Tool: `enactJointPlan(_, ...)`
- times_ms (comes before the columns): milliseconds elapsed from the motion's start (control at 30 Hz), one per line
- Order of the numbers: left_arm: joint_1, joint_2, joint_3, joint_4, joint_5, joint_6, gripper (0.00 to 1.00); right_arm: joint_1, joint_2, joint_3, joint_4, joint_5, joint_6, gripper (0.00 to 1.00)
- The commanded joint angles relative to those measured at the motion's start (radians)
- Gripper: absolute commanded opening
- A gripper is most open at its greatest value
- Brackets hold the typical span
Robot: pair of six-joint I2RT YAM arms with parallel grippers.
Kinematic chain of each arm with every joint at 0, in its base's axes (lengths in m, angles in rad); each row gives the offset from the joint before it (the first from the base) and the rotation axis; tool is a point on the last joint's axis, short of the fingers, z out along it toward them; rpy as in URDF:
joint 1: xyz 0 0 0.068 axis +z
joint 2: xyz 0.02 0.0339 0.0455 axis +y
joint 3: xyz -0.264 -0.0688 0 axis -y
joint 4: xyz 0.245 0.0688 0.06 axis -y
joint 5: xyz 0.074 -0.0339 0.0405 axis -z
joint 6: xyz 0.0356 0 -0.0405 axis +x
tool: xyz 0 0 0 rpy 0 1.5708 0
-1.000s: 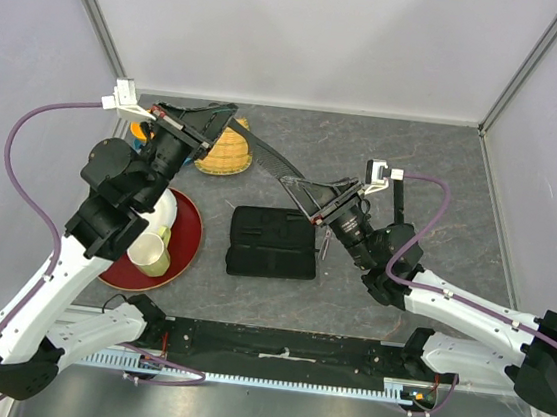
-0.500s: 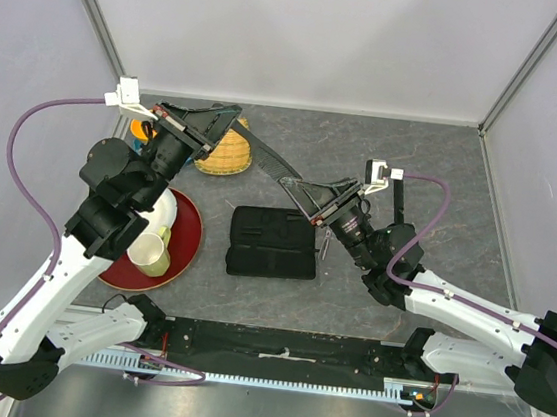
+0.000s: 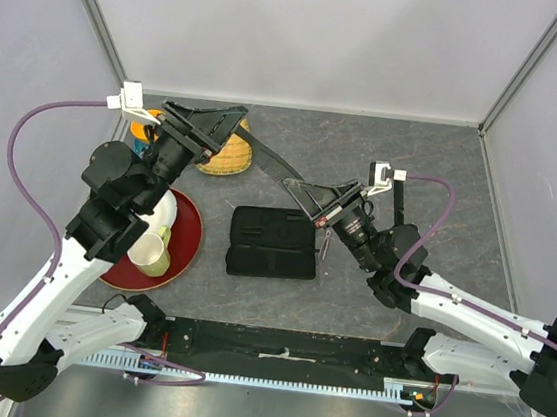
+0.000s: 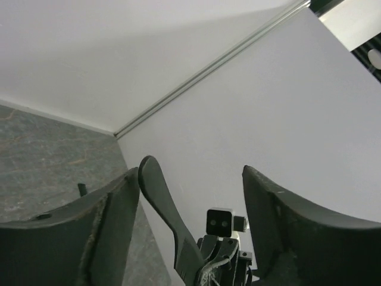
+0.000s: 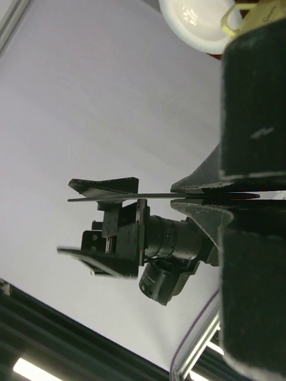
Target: Sort the hair-cutting tools
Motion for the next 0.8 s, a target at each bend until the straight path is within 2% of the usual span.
enactJointPlan(0, 0.000, -0.040, -0.016, -0.082, -0.006, 0.079, 0.82, -0.016, -0.054, 0.032, -0.150, 0.024, -0.026, 0.00)
enactJointPlan(33, 0.000, -0.057, -0.021, -0.112, -0.010, 0.119, 0.84, -0.020, -0.063, 0.038, -0.193, 0.021, -0.035, 0.00)
enactJointPlan(67, 0.000, -0.069, -0.026, -0.188, -0.020, 0.142, 0.90, -0.043, -0.081, 0.045, -0.301, 0.014, -0.059, 0.00)
enactJointPlan(133, 0.000, -0.106, -0.055, -0.268, -0.041, 0.187, 0.91, -0.069, -0.100, 0.070, -0.420, -0.020, -0.096, 0.00)
enactJointPlan(167, 0.000, -0.122, -0.072, -0.341, -0.064, 0.194, 0.90, -0.106, -0.106, 0.084, -0.549, -0.046, -0.119, 0.00)
enactJointPlan(300, 0.002, -0.203, -0.215, -0.435, -0.122, 0.199, 0.86, -0.235, -0.069, 0.160, -0.894, -0.250, -0.307, 0.00)
enactJointPlan(367, 0.000, -0.244, -0.257, -0.452, -0.164, 0.193, 0.83, -0.301, -0.066, 0.138, -0.974, -0.379, -0.345, 0.00)
enactJointPlan(500, 0.000, -0.254, -0.386, -0.436, -0.156, 0.165, 0.76, -0.336, -0.074, 0.046, -1.022, -0.477, -0.386, 0.00)
enactJointPlan(767, 0.002, -0.117, -0.591, -0.275, 0.039, 0.135, 0.49, -0.347, -0.038, -0.083, -1.074, -0.540, -0.386, 0.00)
